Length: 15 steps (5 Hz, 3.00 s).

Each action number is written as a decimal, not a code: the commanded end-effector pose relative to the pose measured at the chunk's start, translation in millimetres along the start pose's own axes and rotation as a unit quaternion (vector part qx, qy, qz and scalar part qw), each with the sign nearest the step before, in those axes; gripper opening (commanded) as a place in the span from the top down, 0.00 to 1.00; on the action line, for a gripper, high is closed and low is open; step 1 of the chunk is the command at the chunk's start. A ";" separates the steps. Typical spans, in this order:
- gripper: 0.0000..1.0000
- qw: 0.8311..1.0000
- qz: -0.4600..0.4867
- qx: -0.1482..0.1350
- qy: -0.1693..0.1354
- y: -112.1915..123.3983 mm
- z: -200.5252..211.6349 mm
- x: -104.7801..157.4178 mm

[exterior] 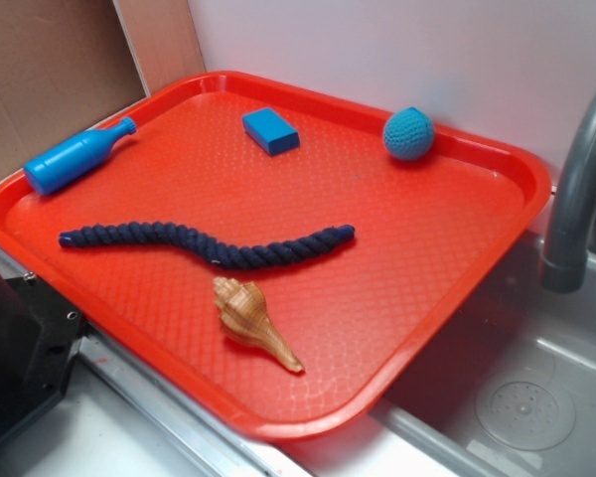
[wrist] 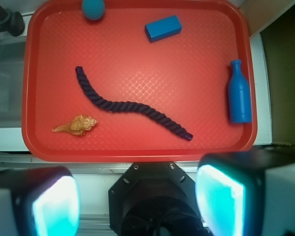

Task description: Grab the blue ball.

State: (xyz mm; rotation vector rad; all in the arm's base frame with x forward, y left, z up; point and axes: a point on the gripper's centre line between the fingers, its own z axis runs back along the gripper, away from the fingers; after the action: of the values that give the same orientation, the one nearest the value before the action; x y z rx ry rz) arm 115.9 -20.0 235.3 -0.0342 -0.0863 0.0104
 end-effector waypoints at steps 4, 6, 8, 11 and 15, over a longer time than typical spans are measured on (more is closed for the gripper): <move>0.00 0.996 0.079 -0.009 -0.044 -13.6 -47.3 61.1; 0.00 0.988 0.102 -0.006 -0.117 -28.1 -86.2 124.0; 0.00 0.989 0.064 0.029 -0.131 -35.0 -137.2 177.4; 0.00 0.992 -0.005 0.042 -0.115 -41.6 -197.8 235.8; 1.00 0.994 -0.046 0.017 -0.093 -39.8 -211.0 252.3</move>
State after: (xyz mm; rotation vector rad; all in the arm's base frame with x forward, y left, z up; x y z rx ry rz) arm 363.1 -73.0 23.1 0.0108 -0.1734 -0.1112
